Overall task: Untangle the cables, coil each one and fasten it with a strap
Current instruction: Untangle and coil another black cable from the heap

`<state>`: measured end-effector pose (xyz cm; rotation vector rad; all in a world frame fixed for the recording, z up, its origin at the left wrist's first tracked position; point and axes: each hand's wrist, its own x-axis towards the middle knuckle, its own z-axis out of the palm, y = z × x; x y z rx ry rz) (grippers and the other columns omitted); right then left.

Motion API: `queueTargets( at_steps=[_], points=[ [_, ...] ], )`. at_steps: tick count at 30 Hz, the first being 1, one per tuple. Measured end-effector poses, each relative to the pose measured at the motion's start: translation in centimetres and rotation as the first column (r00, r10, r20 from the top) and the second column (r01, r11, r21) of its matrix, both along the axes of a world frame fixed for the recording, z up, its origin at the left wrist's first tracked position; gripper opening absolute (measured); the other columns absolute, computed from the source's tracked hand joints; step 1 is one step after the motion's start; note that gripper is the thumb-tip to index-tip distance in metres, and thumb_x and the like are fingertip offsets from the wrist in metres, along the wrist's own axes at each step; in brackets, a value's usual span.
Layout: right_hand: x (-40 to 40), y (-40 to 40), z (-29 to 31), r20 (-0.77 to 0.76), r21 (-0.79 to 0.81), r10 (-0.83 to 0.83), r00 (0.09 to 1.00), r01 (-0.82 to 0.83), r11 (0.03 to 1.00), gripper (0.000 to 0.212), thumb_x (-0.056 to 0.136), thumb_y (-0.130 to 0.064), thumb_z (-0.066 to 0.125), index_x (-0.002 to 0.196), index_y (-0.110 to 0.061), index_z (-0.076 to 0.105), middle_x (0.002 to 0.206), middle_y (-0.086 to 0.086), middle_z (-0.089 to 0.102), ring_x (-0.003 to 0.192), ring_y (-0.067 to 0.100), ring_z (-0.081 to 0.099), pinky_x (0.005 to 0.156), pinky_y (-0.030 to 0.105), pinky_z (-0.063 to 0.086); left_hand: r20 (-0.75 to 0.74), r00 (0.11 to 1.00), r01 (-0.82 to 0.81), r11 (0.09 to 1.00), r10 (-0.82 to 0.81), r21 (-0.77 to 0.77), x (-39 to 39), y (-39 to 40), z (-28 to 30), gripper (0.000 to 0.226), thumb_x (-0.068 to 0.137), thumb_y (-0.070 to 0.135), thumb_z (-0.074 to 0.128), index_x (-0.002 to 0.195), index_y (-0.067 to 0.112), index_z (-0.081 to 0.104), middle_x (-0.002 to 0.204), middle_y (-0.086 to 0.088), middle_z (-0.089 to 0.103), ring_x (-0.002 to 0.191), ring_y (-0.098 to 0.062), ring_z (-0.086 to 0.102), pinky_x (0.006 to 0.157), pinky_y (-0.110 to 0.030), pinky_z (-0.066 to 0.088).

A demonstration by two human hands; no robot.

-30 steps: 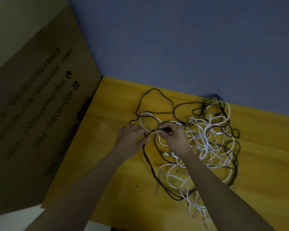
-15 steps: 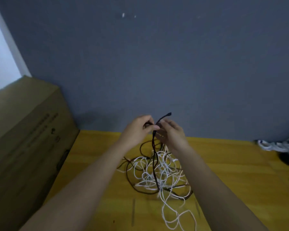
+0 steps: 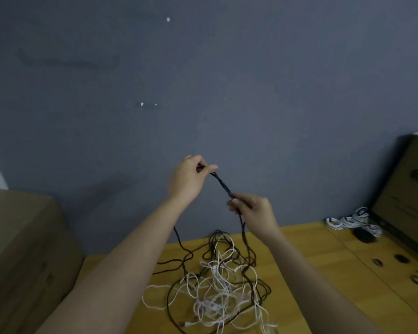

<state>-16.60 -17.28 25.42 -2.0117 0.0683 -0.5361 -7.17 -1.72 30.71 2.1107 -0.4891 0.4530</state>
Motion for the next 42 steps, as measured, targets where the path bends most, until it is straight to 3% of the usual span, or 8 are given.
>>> queueTargets(
  at_steps=[3, 7, 14, 19, 26, 30, 37, 42],
  points=[
    [-0.6, -1.3, 2.6, 0.143, -0.013, -0.154, 0.978, 0.157, 0.987, 0.018, 0.096, -0.007, 0.053, 0.095, -0.010, 0.071, 0.078, -0.002, 0.069, 0.065, 0.002, 0.064, 0.064, 0.021, 0.054, -0.002, 1.000, -0.031, 0.999, 0.031, -0.040, 1.1, -1.1, 0.7, 0.035, 0.087, 0.046, 0.064, 0.072, 0.015, 0.057, 0.077, 0.003, 0.056, 0.067, -0.017, 0.053, 0.058, -0.032, 0.038],
    [-1.9, -5.1, 5.1, 0.208, 0.149, -0.364, 0.908, 0.338, 0.929, 0.021, 0.101, -0.010, 0.044, 0.090, -0.010, 0.062, 0.075, 0.000, 0.060, 0.059, 0.010, 0.054, 0.058, 0.032, 0.045, -0.093, 0.991, -0.099, 0.994, 0.095, -0.045, 2.7, -1.0, 0.4, 0.037, 0.091, 0.043, 0.060, 0.073, 0.011, 0.053, 0.072, -0.002, 0.053, 0.071, -0.028, 0.053, 0.059, -0.033, 0.032],
    [-1.7, -5.2, 3.6, 0.027, -0.167, -0.130, 0.991, 0.133, 0.977, 0.017, 0.097, -0.020, 0.054, 0.108, -0.018, 0.066, 0.097, -0.003, 0.065, 0.089, 0.011, 0.061, 0.080, 0.028, 0.051, -0.154, 0.973, 0.171, 0.985, -0.171, -0.013, 2.1, -4.3, -0.5, 0.031, 0.091, 0.041, 0.059, 0.073, 0.017, 0.053, 0.063, 0.007, 0.062, 0.063, -0.014, 0.060, 0.063, -0.034, 0.040],
    [0.1, -2.1, 1.0, 0.150, -0.270, -0.127, 0.981, 0.164, 0.949, 0.028, 0.090, -0.023, 0.066, 0.117, -0.019, 0.063, 0.102, -0.010, 0.063, 0.090, 0.008, 0.061, 0.078, 0.023, 0.051, -0.198, 0.916, 0.347, 0.937, -0.348, -0.044, 0.8, -5.5, 0.4, 0.027, 0.093, 0.039, 0.058, 0.078, 0.017, 0.052, 0.058, 0.000, 0.066, 0.041, -0.009, 0.049, 0.053, -0.028, 0.039],
    [-0.5, -4.2, 0.2, 0.090, 0.144, -0.202, 0.975, 0.188, 0.972, 0.006, 0.095, -0.012, 0.056, 0.090, -0.011, 0.058, 0.077, 0.002, 0.062, 0.069, 0.008, 0.062, 0.067, 0.024, 0.052, -0.322, 0.802, 0.470, 0.864, -0.504, -0.181, 1.1, -4.9, -1.7, 0.020, 0.096, 0.025, 0.056, 0.080, 0.013, 0.053, 0.064, -0.002, 0.068, 0.045, -0.012, 0.056, 0.044, -0.021, 0.040],
    [-1.8, -6.2, -1.3, 0.007, 0.458, -0.397, 0.918, 0.350, 0.817, 0.006, 0.098, -0.008, 0.049, 0.093, -0.008, 0.051, 0.078, 0.007, 0.057, 0.061, 0.015, 0.062, 0.068, 0.037, 0.057, -0.387, 0.818, 0.351, 0.902, -0.426, -0.251, 1.9, -4.5, -5.8, 0.021, 0.097, 0.022, 0.055, 0.079, 0.011, 0.052, 0.054, -0.001, 0.060, 0.040, -0.012, 0.054, 0.048, -0.025, 0.045],
    [-2.7, -7.4, -6.5, -0.214, 0.352, -0.365, 0.906, 0.420, 0.837, 0.012, 0.095, -0.014, 0.058, 0.102, -0.005, 0.062, 0.088, 0.013, 0.069, 0.061, 0.017, 0.064, 0.066, 0.034, 0.058, -0.405, 0.782, 0.472, 0.874, -0.474, -0.113, 1.6, -5.9, -10.5, 0.020, 0.094, 0.027, 0.059, 0.079, 0.014, 0.059, 0.065, 0.004, 0.057, 0.060, -0.011, 0.052, 0.064, -0.028, 0.040],
    [-3.0, -5.0, -9.4, -0.338, 0.341, -0.146, 0.930, 0.265, 0.902, 0.035, 0.100, -0.034, 0.045, 0.105, -0.008, 0.069, 0.088, -0.002, 0.072, 0.064, -0.005, 0.056, 0.062, 0.010, 0.042, -0.367, 0.796, 0.474, 0.873, -0.482, -0.118, 0.9, -8.8, -12.8, 0.021, 0.091, 0.031, 0.061, 0.082, 0.013, 0.061, 0.068, 0.004, 0.057, 0.065, -0.013, 0.052, 0.065, -0.031, 0.040]
  ],
)
